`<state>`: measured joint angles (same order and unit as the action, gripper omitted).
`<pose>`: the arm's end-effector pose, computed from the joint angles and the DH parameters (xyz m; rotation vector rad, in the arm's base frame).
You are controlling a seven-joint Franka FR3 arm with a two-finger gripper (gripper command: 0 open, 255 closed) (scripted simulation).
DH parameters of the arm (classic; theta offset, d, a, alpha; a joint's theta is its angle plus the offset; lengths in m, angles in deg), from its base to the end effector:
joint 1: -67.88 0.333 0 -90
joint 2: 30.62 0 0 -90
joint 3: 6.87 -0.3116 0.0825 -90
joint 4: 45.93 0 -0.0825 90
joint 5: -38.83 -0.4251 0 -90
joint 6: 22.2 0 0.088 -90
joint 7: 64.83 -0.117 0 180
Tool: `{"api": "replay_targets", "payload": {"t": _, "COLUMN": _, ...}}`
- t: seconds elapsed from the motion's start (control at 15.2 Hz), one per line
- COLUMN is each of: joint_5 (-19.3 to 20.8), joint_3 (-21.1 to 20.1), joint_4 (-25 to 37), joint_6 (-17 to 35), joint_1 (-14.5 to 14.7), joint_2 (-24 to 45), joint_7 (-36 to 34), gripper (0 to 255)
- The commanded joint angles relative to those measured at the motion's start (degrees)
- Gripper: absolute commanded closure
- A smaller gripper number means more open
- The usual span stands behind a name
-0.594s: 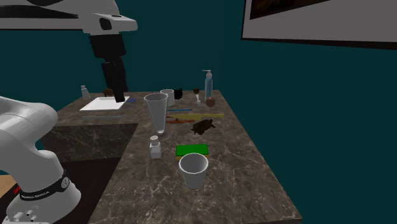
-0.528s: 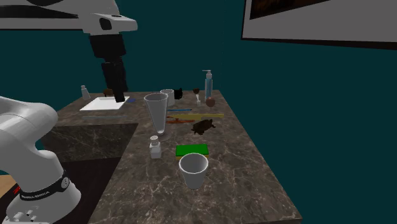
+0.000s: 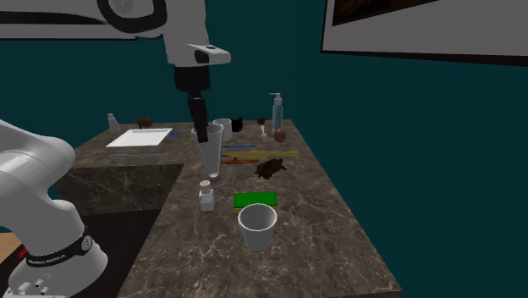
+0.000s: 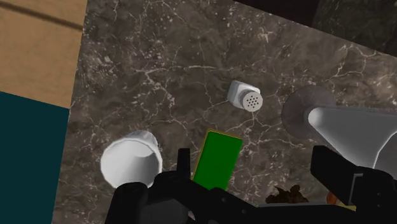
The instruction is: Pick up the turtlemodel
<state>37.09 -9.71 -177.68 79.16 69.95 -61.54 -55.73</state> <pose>0.4309 0.0419 0.5274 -3.1165 -0.3627 -0.0140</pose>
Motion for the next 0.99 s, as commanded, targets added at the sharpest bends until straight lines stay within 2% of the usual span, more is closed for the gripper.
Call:
{"api": "replay_targets", "payload": {"t": 0.0, "joint_5": -0.27, "joint_3": -0.90, "joint_4": 2.88, "joint_6": 1.24, "joint_1": 0.65, "joint_2": 4.98, "joint_7": -0.13, "gripper": 0}}
{"api": "replay_targets", "payload": {"t": 0.46, "joint_5": -0.17, "joint_3": -3.92, "joint_4": 12.73, "joint_6": 4.30, "joint_1": 2.64, "joint_2": 20.93, "joint_7": -0.74, "gripper": 0}}
{"api": "replay_targets", "payload": {"t": 0.92, "joint_5": 1.42, "joint_3": -6.51, "joint_4": 25.64, "joint_6": 4.38, "joint_1": 4.96, "joint_2": 37.06, "joint_7": -1.73, "gripper": 0}}
